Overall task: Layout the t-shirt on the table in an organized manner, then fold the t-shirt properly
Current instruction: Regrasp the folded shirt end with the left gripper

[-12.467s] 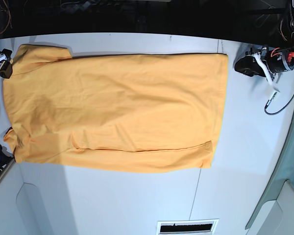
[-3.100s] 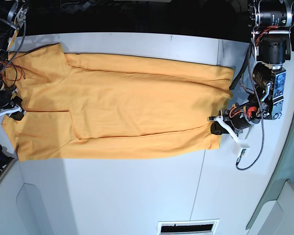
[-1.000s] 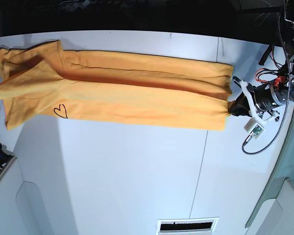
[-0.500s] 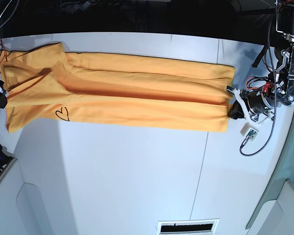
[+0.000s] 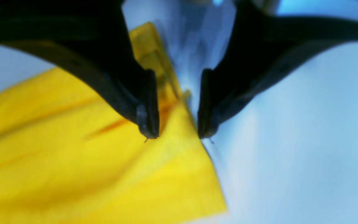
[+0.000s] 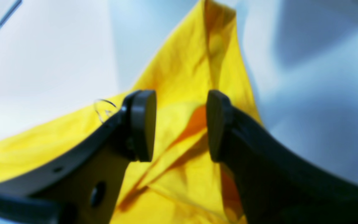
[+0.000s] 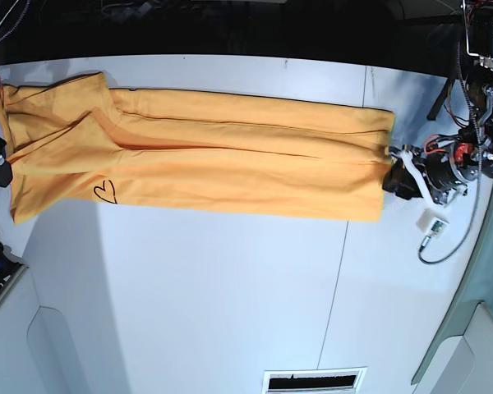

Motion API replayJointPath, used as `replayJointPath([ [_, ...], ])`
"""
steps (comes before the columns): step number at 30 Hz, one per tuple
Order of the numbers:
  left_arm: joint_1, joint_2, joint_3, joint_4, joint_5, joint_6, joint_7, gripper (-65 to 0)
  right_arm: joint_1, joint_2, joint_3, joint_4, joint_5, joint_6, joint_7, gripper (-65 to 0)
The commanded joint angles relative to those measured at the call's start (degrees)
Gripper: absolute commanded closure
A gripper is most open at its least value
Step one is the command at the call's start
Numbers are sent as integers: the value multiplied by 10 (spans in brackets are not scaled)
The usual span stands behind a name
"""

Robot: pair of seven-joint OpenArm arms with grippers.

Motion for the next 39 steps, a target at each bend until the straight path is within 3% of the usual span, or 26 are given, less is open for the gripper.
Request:
replayJointPath([
  [1, -7, -11, -18, 11, -20, 2, 5, -246, 6, 15, 15, 22, 18, 3, 2, -265],
  [4, 9, -10, -45, 10, -68, 2, 32, -252, 0, 16, 33, 48, 30, 7, -8, -265],
  [8, 48, 8, -46, 10, -104, 3, 25, -332, -12, 12, 32, 54, 32, 8, -8, -265],
  [11, 64, 38, -59, 10, -82, 42, 5, -332, -16, 9, 32, 54, 28, 8, -8, -265],
  [16, 64, 93, -108, 10, -48, 67, -1, -332, -26, 6, 32, 54, 29, 7, -8, -265],
  [24, 64, 108, -106, -8, 39, 92, -61, -332, -34, 6, 32, 54, 31, 8, -6, -265],
  [28, 64, 111, -102, -44, 37, 91, -72, -332, -34, 6, 32, 54, 31, 7, -6, -265],
  [39, 64, 148, -67, -49, 7, 40, -65, -332, -35, 3, 32, 54, 31, 7, -6, -265],
])
